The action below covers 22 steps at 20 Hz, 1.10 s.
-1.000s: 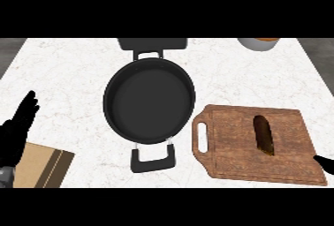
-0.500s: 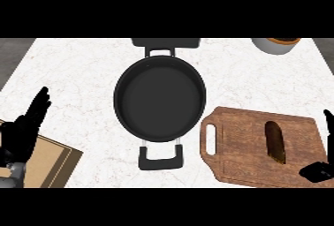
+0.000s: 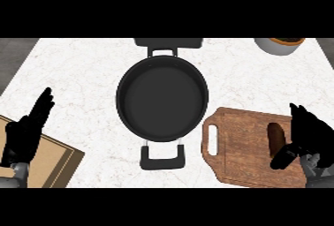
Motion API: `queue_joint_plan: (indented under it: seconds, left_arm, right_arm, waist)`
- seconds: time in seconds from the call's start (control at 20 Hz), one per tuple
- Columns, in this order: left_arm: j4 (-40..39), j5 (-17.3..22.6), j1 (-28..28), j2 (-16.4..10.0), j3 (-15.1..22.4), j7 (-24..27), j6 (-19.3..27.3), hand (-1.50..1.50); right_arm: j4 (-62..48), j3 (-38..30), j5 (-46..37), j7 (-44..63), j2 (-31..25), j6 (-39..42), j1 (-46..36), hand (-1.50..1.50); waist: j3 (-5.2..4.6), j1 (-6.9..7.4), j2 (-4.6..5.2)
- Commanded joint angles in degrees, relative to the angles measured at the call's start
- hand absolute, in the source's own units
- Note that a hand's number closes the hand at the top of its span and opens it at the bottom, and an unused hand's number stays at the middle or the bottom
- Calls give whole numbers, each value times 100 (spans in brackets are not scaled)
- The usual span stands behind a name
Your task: Pick the sweet potato from the cutting board and place it in the pot
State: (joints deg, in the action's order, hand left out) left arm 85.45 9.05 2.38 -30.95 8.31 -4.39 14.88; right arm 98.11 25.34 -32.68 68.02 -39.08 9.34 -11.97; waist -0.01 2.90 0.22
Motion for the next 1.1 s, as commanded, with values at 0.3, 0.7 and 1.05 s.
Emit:
queue_joint_plan:
  seconds: [0.3,0.7,1.05]
  left_arm:
    - [-120,84,-154,69,-135,9,-123,0]
    - [54,-12,-259,64,-177,-92,-145,0]
    - [-216,-72,-215,185,-331,80,-125,0]
  right_arm:
    - [-1284,187,-36,1479,799,1161,-996,-150]
    - [-2238,47,-175,1227,1223,1256,-1407,-150]
    - [-2822,87,-686,1199,1670,976,-1346,-150]
  waist:
    - [-17,-123,-4]
    - [-5,-195,-19]
    - [-8,-261,-10]
